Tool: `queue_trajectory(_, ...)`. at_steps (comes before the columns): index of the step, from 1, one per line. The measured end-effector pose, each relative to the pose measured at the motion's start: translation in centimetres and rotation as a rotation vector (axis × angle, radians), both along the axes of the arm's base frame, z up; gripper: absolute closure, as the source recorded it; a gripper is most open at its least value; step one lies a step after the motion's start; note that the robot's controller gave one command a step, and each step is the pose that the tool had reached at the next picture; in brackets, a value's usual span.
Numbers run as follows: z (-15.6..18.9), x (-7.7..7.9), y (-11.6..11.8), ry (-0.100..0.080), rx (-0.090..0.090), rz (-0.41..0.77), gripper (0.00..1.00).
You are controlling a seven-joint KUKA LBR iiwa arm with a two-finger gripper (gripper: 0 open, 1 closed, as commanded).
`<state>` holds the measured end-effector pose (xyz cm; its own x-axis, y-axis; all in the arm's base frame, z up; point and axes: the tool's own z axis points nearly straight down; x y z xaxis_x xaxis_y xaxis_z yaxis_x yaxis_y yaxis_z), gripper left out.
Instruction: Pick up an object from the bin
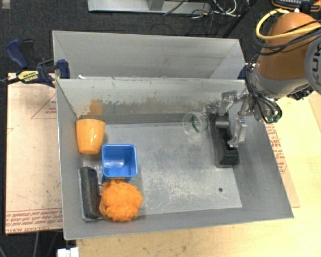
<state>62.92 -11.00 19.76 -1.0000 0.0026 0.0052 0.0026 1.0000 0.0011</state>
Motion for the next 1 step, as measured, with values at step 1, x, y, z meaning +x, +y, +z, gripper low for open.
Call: queue_trajectory(1, 0.51, 0.14, 0.04, -0.007, -0.001, 0.002, 0.0)
